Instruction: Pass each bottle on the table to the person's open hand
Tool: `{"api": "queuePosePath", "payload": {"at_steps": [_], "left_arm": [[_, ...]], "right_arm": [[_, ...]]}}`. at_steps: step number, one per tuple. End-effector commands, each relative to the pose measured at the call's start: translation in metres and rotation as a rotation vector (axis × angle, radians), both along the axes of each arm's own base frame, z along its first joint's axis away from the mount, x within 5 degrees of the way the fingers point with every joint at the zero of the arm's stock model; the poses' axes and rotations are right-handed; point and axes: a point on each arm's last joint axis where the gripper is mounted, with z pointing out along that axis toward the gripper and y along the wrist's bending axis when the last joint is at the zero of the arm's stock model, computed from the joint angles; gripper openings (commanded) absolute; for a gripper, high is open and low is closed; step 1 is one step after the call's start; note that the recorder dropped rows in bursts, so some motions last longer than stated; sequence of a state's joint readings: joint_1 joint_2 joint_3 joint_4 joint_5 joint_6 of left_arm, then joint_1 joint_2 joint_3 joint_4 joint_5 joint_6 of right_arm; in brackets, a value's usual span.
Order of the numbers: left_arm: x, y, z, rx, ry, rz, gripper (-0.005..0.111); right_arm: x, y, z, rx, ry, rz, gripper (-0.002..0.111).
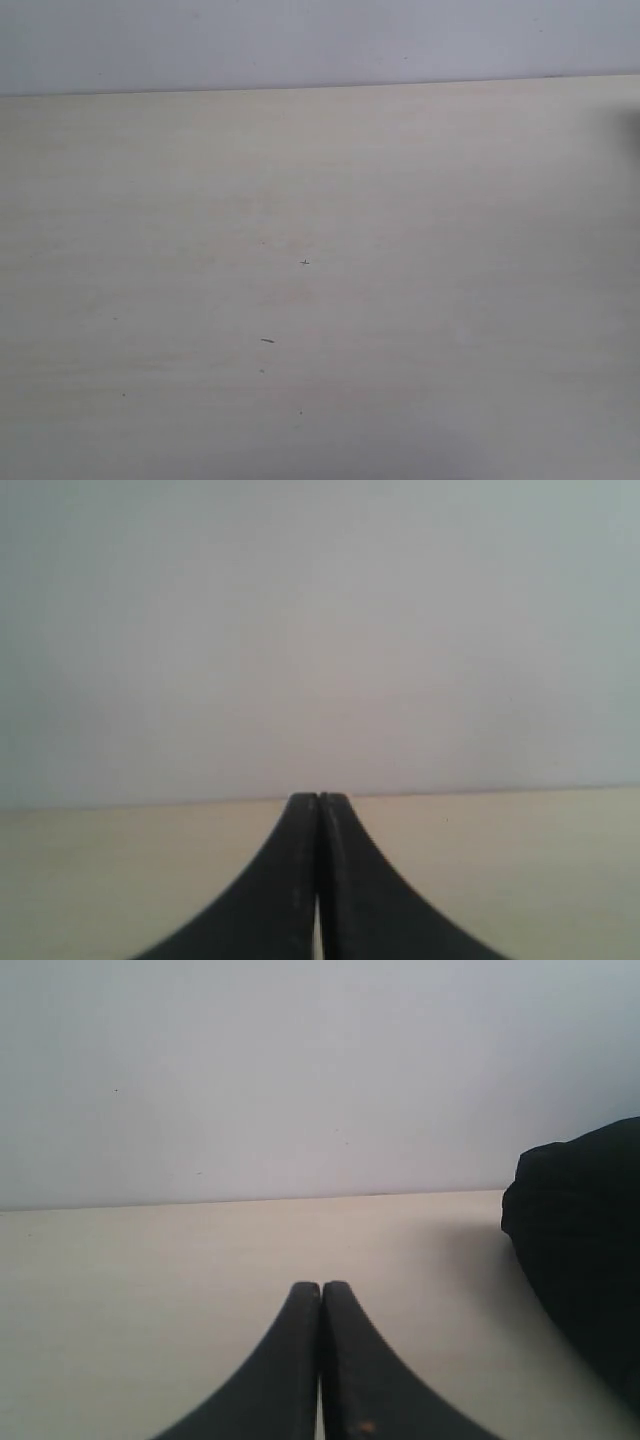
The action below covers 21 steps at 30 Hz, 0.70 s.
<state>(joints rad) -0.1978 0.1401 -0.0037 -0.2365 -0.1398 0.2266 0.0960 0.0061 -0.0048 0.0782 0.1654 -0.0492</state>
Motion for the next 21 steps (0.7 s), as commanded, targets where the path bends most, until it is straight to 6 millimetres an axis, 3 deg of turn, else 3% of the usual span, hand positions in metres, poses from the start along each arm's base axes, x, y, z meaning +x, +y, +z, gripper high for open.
{"api": "queuePosePath", "payload": {"at_steps": [1,21], "left_arm": [[-0.003,-0.002,-0.011,0.004,0.104,-0.032,0.0],[-0.014,-0.006,-0.026,0.031,0.225,-0.088,0.0]], "right_arm": [[0.0,0.0,0.0,0.0,-0.011,-0.004,0.0],[0.0,0.0,0.0,-0.002,-0.011,-0.004,0.0]]}}
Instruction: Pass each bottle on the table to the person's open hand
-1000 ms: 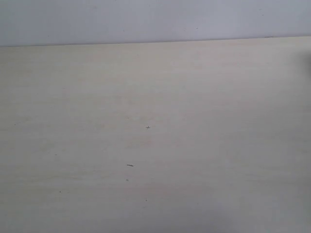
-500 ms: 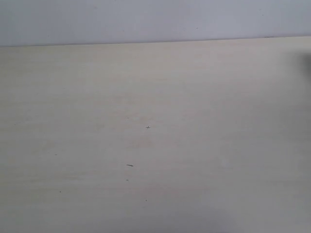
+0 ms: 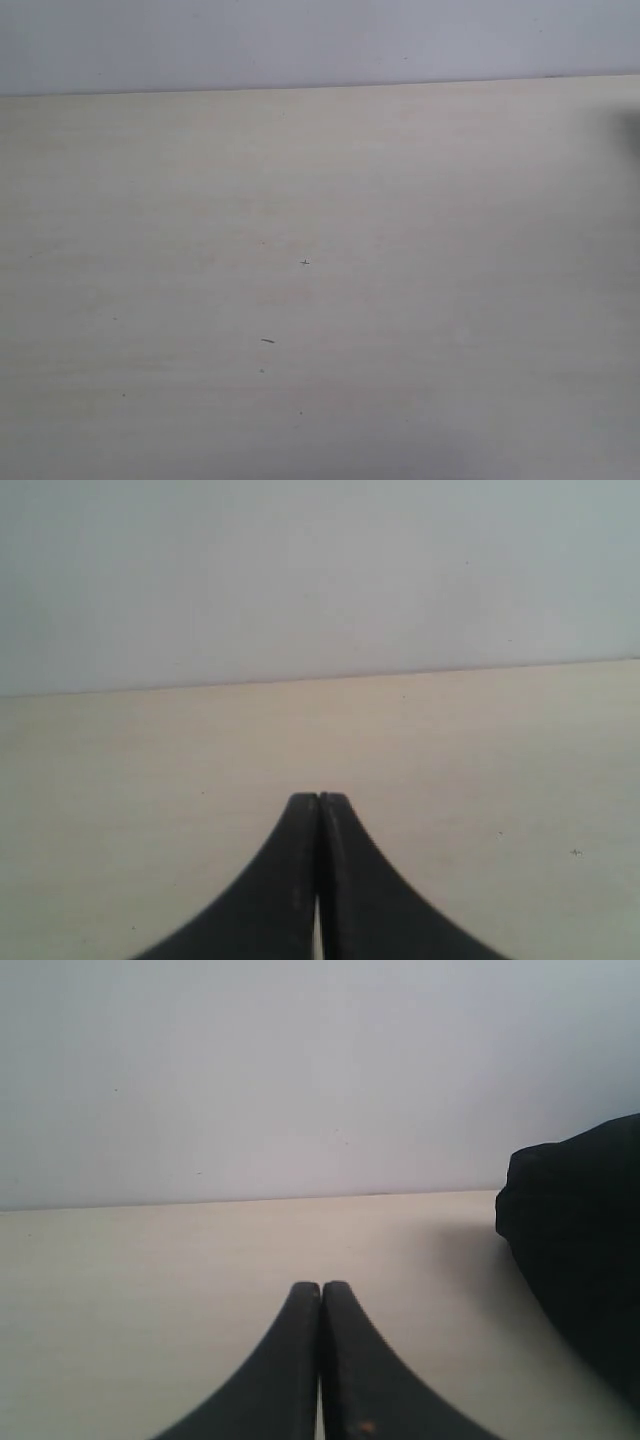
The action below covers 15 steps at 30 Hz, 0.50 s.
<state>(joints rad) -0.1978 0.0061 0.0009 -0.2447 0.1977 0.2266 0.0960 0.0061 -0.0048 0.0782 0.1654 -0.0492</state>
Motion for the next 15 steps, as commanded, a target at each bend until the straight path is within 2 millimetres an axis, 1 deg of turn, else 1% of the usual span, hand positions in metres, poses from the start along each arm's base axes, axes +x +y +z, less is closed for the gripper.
{"api": "queuePosePath", "payload": {"at_steps": [1,8,15], "left_arm": [[-0.0014,-0.001,-0.0042,0.003,0.047,-0.012,0.0],[-0.0039,-0.0031,-0.013,0.012,0.147,-0.039,0.0],[-0.005,-0.0062,-0.0132,-0.076,0.176,-0.058,0.0]], "right_arm": [[-0.0002,-0.0003,-0.0004,-0.002,-0.011,-0.004,0.0],[-0.0002,-0.0003,-0.0004,-0.002,-0.011,-0.004,0.0],[-0.0002,-0.0003,-0.0004,-0.002,-0.011,-0.004,0.0]]}}
